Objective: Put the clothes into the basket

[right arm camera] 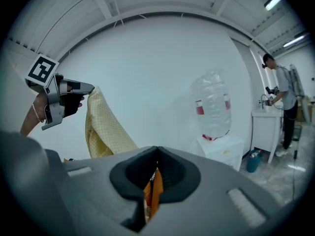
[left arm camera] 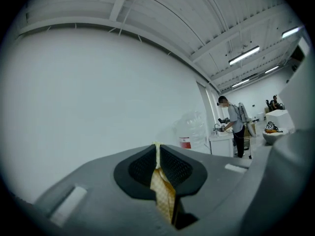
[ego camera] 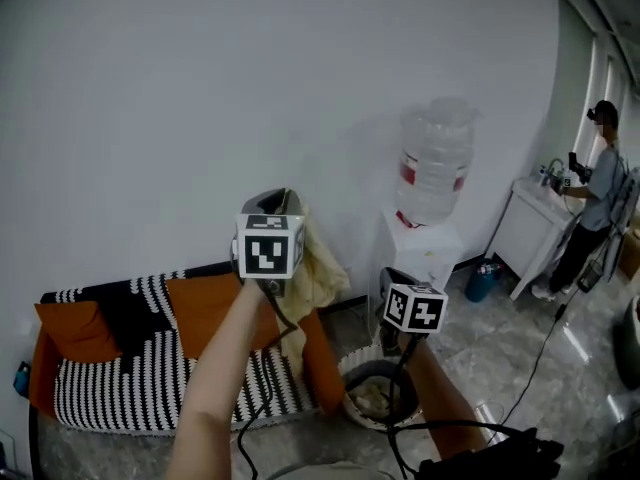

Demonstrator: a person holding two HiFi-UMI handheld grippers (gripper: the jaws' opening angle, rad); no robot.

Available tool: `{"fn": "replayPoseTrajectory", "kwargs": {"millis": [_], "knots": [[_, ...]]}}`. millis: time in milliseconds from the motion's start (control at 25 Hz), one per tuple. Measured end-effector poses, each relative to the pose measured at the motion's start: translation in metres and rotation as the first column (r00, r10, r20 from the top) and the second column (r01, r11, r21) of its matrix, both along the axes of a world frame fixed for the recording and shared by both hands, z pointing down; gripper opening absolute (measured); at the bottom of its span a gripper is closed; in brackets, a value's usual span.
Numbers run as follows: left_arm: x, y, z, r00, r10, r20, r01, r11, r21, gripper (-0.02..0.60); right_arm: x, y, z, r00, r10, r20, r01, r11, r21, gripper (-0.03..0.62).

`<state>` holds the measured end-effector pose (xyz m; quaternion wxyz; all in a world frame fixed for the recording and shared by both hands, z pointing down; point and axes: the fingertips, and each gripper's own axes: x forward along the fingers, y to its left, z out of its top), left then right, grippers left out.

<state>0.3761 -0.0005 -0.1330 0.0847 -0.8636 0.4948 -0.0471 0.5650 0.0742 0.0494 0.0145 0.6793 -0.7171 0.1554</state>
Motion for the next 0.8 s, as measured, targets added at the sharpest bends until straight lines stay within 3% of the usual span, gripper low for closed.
{"fn": "replayPoseTrajectory", "kwargs": {"millis": [200,400,600,800], "knots": [[0.041,0.026,-0.025,0.992,0.128,0.009,-0.128,0.991,0.041,0.032,0.022,0.033,-0.011,0.994,0.107,0.014,-0.107,0.994,0.022,0.003],[0.094,0.071,-0.037,0.957,0.290,0.007,-0.290,0.956,0.052,0.032,0.047,0.090,-0.018,0.971,0.240,0.018,-0.240,0.970,0.024,0.003],[0.154,0.124,-0.030,0.898,0.440,0.020,-0.440,0.897,0.048,0.032,0.080,0.155,-0.012,0.933,0.361,0.010,-0.361,0.933,0.009,0.003],[0.219,0.190,-0.019,0.810,0.587,0.006,-0.587,0.809,0.014,0.032,0.122,0.243,-0.002,0.858,0.514,0.008,-0.513,0.858,-0.023,0.003]]}}
